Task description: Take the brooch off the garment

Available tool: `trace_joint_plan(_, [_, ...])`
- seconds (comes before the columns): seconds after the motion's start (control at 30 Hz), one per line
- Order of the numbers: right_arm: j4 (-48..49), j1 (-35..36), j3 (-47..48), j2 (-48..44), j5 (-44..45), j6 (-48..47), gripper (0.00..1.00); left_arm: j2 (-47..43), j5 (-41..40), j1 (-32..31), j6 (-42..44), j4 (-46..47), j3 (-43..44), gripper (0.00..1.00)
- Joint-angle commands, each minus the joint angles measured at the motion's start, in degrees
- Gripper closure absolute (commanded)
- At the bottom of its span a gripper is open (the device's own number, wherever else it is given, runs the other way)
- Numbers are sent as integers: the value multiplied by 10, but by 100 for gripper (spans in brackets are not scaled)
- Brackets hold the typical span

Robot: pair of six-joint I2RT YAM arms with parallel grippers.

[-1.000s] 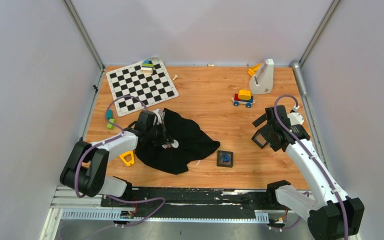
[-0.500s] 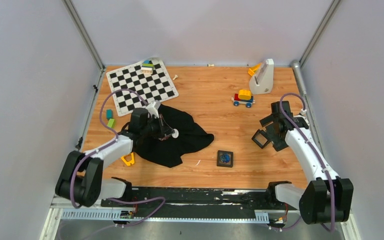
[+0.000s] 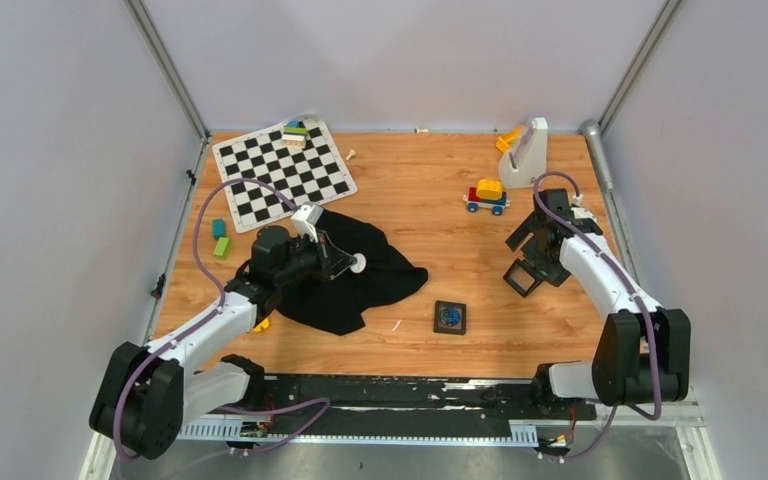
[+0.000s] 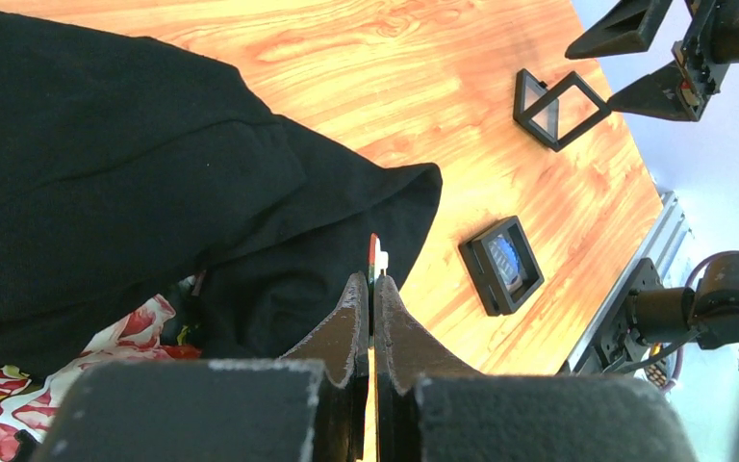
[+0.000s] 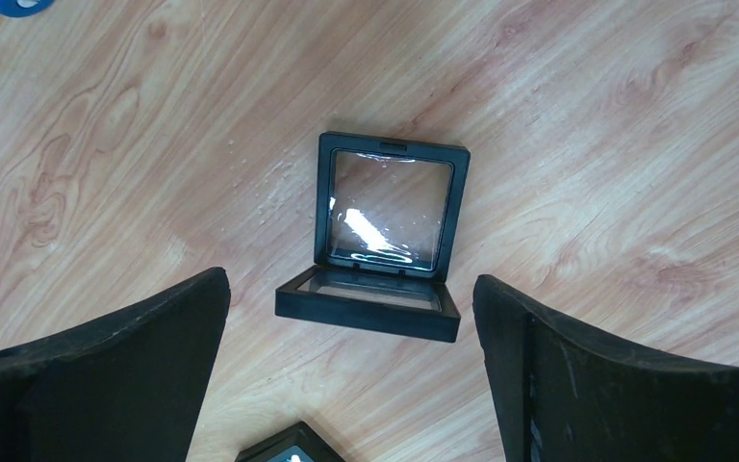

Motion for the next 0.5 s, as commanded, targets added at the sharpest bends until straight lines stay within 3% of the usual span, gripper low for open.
trace_joint_plan(0.0, [15,3,10,18,-2,-22,2,2,6,-2,12,26,3,100])
trace_joint_plan(0.47, [17,15,-16,8,-26,-16,26,12,10,-1,16,24,6,100])
